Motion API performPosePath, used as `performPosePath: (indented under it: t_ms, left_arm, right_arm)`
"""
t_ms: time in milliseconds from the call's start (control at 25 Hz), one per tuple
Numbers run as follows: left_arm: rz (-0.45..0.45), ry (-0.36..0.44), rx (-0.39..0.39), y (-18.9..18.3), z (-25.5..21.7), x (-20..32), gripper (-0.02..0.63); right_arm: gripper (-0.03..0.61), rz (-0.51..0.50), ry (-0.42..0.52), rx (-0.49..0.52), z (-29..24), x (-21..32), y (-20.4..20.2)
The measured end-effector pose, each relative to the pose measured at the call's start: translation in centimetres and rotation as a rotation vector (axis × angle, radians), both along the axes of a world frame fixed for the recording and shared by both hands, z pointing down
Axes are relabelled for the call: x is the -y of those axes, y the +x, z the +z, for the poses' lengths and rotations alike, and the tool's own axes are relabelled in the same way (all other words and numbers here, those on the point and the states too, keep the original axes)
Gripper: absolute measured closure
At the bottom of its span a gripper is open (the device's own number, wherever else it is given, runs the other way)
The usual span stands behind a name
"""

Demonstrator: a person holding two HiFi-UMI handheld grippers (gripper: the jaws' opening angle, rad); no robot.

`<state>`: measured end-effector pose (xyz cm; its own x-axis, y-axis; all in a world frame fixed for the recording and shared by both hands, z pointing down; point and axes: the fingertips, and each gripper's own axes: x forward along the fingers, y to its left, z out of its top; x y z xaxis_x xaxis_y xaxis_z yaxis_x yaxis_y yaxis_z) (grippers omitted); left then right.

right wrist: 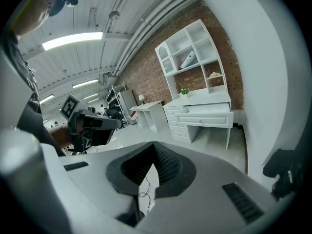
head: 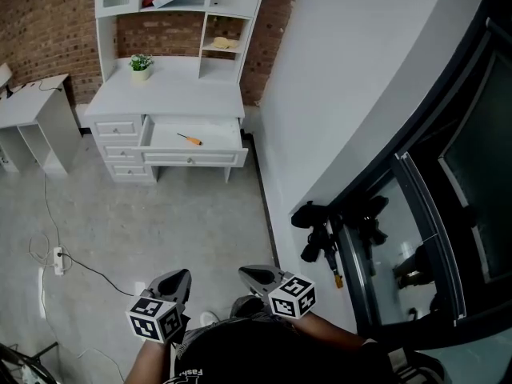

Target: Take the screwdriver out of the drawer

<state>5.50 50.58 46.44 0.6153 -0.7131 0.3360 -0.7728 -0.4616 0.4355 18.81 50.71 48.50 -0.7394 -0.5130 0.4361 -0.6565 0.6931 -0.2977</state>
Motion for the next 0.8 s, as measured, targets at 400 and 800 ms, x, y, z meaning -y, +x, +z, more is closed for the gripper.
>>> performPosePath:
  t_ms: [400, 800]
  left_arm:
    - [0.005, 0.01, -0.002, -0.2, -0.1, 0.4, 0.598]
    - [-0.081, -0.04, 0.022, -4.1, 1.7, 1.1, 0.598]
  right_arm:
    - [0.575, 0.025, 0.012, -0.006, 0.0, 1.5, -0.9]
    - [0.575, -0.037, -0.006, 0.018, 1.1, 5.0, -5.0]
